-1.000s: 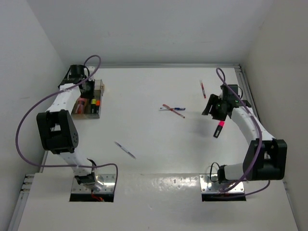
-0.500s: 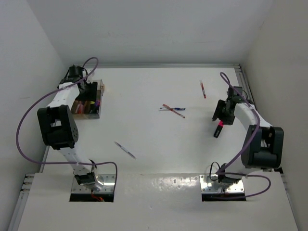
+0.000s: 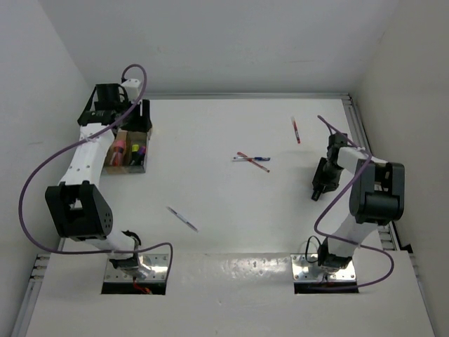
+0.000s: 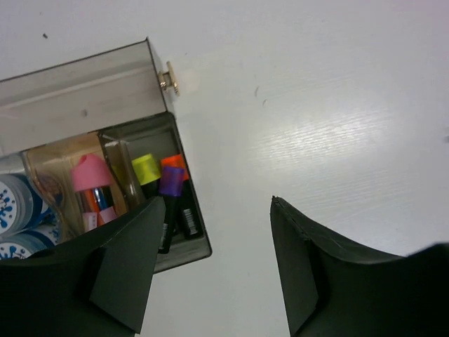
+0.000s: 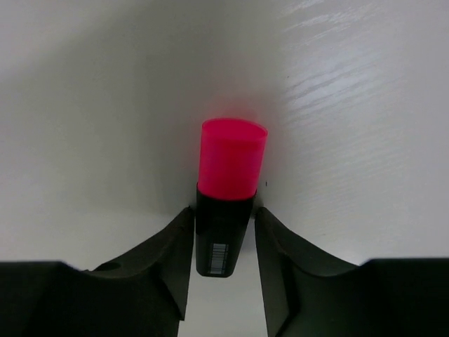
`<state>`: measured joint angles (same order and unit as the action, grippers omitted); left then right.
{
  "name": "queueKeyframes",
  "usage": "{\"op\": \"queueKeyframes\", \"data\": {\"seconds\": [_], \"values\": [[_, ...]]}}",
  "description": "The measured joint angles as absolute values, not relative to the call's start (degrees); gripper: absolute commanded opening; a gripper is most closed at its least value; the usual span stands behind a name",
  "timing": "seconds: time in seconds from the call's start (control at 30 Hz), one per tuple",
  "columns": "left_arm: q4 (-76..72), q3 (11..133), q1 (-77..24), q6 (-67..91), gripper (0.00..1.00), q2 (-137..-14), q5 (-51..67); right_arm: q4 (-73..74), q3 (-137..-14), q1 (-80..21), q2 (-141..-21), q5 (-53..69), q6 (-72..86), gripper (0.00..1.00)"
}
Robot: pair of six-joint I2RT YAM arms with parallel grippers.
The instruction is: Sort the stationery into containers
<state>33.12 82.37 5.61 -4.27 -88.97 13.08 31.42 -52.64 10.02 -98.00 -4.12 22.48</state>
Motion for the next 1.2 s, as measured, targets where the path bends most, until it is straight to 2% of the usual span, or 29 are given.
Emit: {"op": "queueKeyframes", "data": {"seconds": [0.07,0.17,0.3,0.47,0.63,0.93,1.2], "values": [[32.84,82.37,4.93,-4.34,0.68,-88.33,13.54,31.44,-52.90,10.02,-99.20,-4.05,22.61,0.32],[31.94,82.06,4.80,-4.45,0.68,-87.66,14.31,31.14,-53.32,10.02,-99.44,-4.38,22.57,0.11],[29.63,79.68,4.86,-4.43,0.69,-84.97,18.24,30.87,-53.41,10.02,-99.29,-3.09,22.68,0.01],[25.04,75.02,3.25,-2.31,0.68,-80.01,26.22,27.90,-51.46,8.05,-90.91,5.91,23.92,0.00],[20.91,72.79,-6.17,1.63,0.68,-77.45,32.93,24.01,-56.75,-1.58,-80.75,13.61,29.61,0.00],[17.82,72.69,-24.03,5.48,0.71,-78.67,35.77,15.22,-68.47,-15.57,-79.29,13.69,41.36,0.00],[16.05,75.48,-27.53,10.31,0.71,-85.52,33.36,14.22,-69.71,-23.99,-79.83,8.91,46.83,0.00]]}}
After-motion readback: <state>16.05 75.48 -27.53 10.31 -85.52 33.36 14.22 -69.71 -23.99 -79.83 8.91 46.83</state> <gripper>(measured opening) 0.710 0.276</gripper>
